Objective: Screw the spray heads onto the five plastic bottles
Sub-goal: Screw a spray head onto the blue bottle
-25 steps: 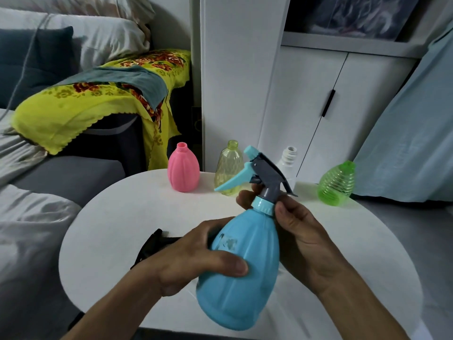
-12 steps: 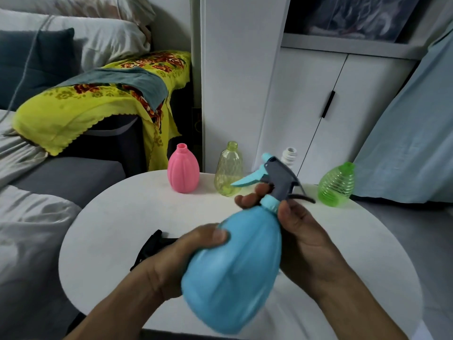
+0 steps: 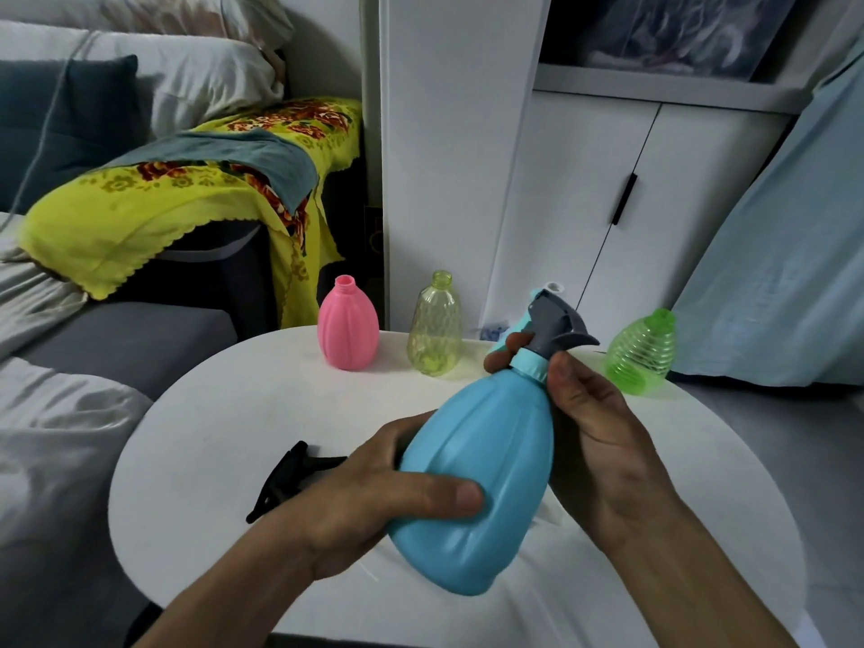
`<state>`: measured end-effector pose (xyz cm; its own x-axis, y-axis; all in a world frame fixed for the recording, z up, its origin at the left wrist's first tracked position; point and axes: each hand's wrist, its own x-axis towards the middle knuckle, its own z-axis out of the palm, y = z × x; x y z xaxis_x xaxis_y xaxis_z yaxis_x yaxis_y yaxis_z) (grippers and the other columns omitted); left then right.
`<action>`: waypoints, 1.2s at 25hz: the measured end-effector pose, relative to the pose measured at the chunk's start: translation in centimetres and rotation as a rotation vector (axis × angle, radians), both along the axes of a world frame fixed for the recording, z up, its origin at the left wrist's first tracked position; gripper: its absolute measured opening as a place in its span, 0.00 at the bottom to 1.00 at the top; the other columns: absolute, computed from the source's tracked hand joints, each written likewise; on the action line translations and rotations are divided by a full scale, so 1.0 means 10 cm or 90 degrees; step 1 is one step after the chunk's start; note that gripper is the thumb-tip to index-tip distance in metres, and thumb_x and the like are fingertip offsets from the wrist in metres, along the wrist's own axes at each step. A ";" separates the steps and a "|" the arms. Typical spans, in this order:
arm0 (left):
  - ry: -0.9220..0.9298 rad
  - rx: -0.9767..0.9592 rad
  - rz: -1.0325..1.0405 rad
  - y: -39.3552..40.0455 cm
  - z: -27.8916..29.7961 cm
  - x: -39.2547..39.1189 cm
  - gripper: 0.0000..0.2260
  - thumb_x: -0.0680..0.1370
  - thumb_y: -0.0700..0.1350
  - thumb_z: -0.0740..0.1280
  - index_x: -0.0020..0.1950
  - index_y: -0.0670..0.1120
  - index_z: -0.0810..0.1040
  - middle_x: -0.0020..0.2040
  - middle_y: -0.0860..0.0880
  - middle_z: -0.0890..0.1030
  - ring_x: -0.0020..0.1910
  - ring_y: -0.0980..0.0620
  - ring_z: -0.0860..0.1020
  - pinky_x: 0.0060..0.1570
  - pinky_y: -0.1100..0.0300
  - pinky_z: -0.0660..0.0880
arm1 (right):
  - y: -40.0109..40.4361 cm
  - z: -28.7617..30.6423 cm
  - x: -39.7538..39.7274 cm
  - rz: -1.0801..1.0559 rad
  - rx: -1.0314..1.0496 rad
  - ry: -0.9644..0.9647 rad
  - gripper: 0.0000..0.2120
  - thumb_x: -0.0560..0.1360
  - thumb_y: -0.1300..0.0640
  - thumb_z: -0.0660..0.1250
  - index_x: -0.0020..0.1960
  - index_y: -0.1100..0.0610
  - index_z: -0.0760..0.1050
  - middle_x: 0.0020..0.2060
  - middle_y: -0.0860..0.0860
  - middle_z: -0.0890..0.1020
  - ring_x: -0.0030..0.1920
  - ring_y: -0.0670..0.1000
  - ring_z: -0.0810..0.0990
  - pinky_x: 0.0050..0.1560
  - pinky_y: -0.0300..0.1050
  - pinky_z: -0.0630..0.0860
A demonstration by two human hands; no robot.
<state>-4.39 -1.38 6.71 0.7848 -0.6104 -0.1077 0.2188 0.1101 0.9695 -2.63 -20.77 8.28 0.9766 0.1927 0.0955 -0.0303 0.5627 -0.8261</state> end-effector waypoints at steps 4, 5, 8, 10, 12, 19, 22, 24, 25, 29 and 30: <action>-0.136 0.093 0.048 -0.02 0.01 0.00 0.27 0.66 0.45 0.78 0.63 0.57 0.77 0.57 0.48 0.83 0.55 0.47 0.82 0.49 0.53 0.81 | -0.05 0.01 0.03 0.029 -0.029 -0.009 0.12 0.68 0.52 0.76 0.48 0.58 0.84 0.45 0.56 0.86 0.51 0.55 0.83 0.53 0.47 0.79; -0.195 0.159 0.058 -0.01 0.01 0.02 0.29 0.65 0.45 0.79 0.64 0.58 0.76 0.57 0.50 0.83 0.55 0.49 0.82 0.50 0.51 0.82 | -0.06 0.00 0.02 0.061 -0.021 -0.004 0.11 0.67 0.53 0.77 0.46 0.58 0.83 0.43 0.56 0.84 0.52 0.56 0.82 0.55 0.47 0.78; -0.256 0.228 0.008 -0.02 0.02 0.02 0.32 0.66 0.43 0.80 0.67 0.56 0.73 0.59 0.50 0.81 0.58 0.48 0.81 0.53 0.45 0.80 | -0.08 -0.07 -0.01 0.140 0.015 0.013 0.18 0.64 0.46 0.80 0.37 0.59 0.79 0.40 0.57 0.83 0.54 0.59 0.82 0.57 0.51 0.78; -0.234 0.212 -0.046 -0.04 0.03 0.01 0.32 0.67 0.44 0.79 0.69 0.56 0.72 0.61 0.49 0.81 0.59 0.48 0.80 0.55 0.45 0.80 | -0.08 -0.07 -0.03 0.138 -0.002 0.010 0.21 0.64 0.42 0.79 0.31 0.57 0.75 0.40 0.56 0.83 0.54 0.59 0.82 0.57 0.53 0.78; -0.241 0.224 -0.040 -0.05 0.02 0.01 0.32 0.66 0.46 0.80 0.68 0.56 0.73 0.60 0.50 0.81 0.59 0.48 0.80 0.56 0.44 0.80 | -0.06 -0.03 -0.02 0.101 -0.031 0.022 0.22 0.64 0.46 0.79 0.28 0.56 0.70 0.34 0.56 0.81 0.51 0.58 0.82 0.56 0.50 0.78; -0.306 0.270 0.089 -0.14 -0.06 -0.06 0.33 0.62 0.53 0.81 0.64 0.59 0.73 0.57 0.54 0.81 0.55 0.53 0.81 0.52 0.47 0.80 | 0.04 0.03 -0.01 -0.065 -0.104 0.071 0.17 0.66 0.57 0.72 0.25 0.55 0.67 0.25 0.54 0.73 0.35 0.51 0.77 0.44 0.44 0.78; -0.321 0.273 0.120 -0.17 -0.09 -0.05 0.35 0.62 0.54 0.81 0.65 0.60 0.71 0.58 0.55 0.80 0.55 0.54 0.80 0.51 0.49 0.81 | 0.03 0.04 0.01 -0.096 -0.113 0.059 0.17 0.66 0.58 0.73 0.25 0.55 0.68 0.25 0.54 0.74 0.32 0.50 0.77 0.43 0.46 0.76; -0.307 0.306 0.138 -0.19 -0.13 -0.05 0.39 0.59 0.58 0.81 0.66 0.64 0.68 0.59 0.59 0.78 0.55 0.57 0.80 0.52 0.52 0.81 | 0.02 0.00 0.03 -0.131 -0.158 0.017 0.17 0.67 0.58 0.72 0.24 0.53 0.69 0.25 0.53 0.76 0.33 0.50 0.78 0.43 0.45 0.76; -0.307 0.342 0.165 -0.22 -0.16 -0.07 0.41 0.57 0.62 0.81 0.66 0.67 0.66 0.59 0.62 0.77 0.55 0.59 0.79 0.52 0.54 0.81 | 0.03 -0.02 0.03 -0.155 -0.196 -0.006 0.17 0.68 0.57 0.72 0.24 0.53 0.70 0.25 0.52 0.77 0.33 0.50 0.78 0.44 0.44 0.76; -0.395 0.391 0.321 -0.46 -0.35 -0.18 0.41 0.55 0.63 0.79 0.65 0.64 0.65 0.56 0.61 0.77 0.53 0.60 0.78 0.50 0.56 0.79 | 0.14 -0.14 0.04 -0.234 -0.272 -0.021 0.16 0.69 0.55 0.71 0.23 0.51 0.73 0.25 0.49 0.78 0.34 0.51 0.78 0.48 0.54 0.76; -0.408 0.386 0.347 -0.51 -0.40 -0.20 0.41 0.56 0.62 0.79 0.65 0.63 0.65 0.56 0.60 0.77 0.52 0.59 0.78 0.49 0.55 0.79 | 0.17 -0.15 0.04 -0.249 -0.276 -0.014 0.16 0.68 0.54 0.71 0.23 0.51 0.73 0.25 0.49 0.78 0.33 0.50 0.78 0.46 0.53 0.76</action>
<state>-6.42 -6.48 2.72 0.9567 -0.1383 0.2561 -0.2906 -0.5058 0.8123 -2.23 -19.11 6.77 0.9816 -0.1564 0.1097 0.1319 0.1393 -0.9814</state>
